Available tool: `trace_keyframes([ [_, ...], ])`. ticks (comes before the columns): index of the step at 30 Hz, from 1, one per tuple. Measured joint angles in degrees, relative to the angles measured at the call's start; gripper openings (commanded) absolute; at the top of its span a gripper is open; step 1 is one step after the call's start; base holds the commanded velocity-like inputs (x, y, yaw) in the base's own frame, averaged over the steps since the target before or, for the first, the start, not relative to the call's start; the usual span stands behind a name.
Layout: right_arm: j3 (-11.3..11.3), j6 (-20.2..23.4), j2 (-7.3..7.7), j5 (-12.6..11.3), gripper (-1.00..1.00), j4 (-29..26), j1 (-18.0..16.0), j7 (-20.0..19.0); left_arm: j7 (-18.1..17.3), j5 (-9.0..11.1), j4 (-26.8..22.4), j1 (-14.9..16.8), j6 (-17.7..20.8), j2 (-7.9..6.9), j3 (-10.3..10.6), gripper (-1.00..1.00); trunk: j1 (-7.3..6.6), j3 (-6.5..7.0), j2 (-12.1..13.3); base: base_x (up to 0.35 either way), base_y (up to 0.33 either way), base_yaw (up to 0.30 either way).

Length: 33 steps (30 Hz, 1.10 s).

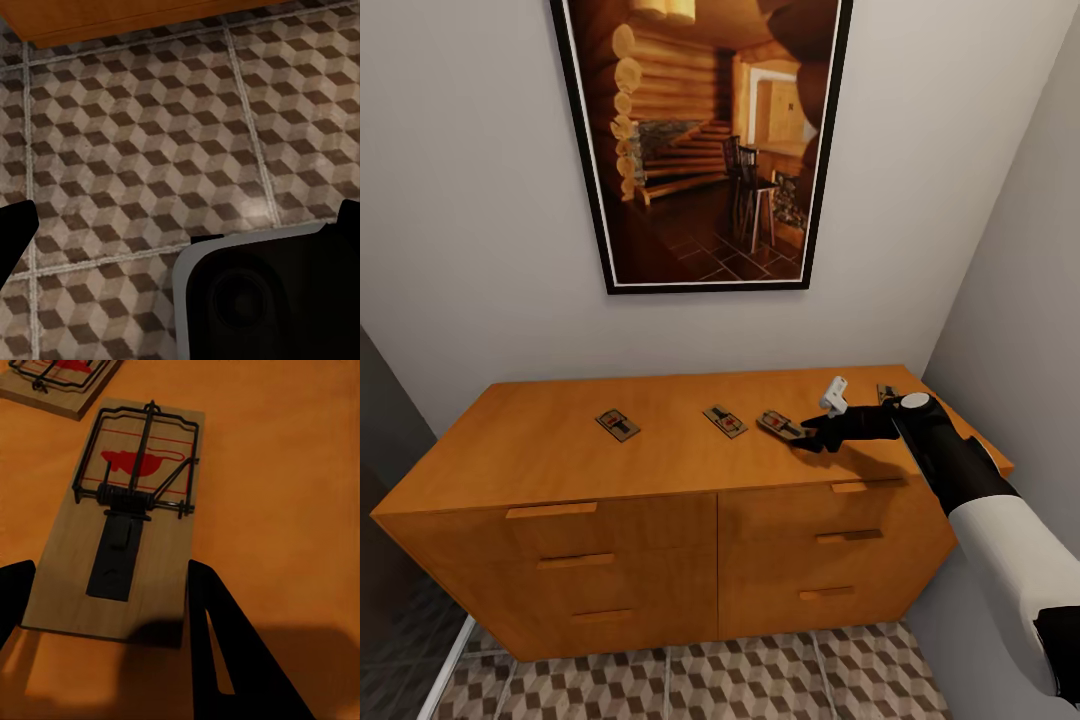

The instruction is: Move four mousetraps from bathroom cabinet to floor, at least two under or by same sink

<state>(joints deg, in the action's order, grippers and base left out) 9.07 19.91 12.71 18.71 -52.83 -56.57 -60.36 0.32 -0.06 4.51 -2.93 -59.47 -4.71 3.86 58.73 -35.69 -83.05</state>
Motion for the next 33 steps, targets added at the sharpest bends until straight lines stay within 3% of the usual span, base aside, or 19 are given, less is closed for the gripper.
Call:
trace_keyframes([
  [15, -0.08, 2.10, 0.00, -0.09, -1.00, -3.55, 0.00, -0.08, -0.01, 0.00, 0.00, 0.00, 0.00, -0.03, 0.00, 1.00, 0.00, 0.00, 0.00, 0.000, 0.000, 0.000],
  [33, -0.15, 12.79, 0.07, -0.30, -1.00, -13.91, 0.01, 0.03, -0.01, 0.00, 0.00, 0.00, 0.00, -0.03, 0.00, 1.00, 0.00, 0.00, 0.00, 0.000, 0.000, 0.000],
])
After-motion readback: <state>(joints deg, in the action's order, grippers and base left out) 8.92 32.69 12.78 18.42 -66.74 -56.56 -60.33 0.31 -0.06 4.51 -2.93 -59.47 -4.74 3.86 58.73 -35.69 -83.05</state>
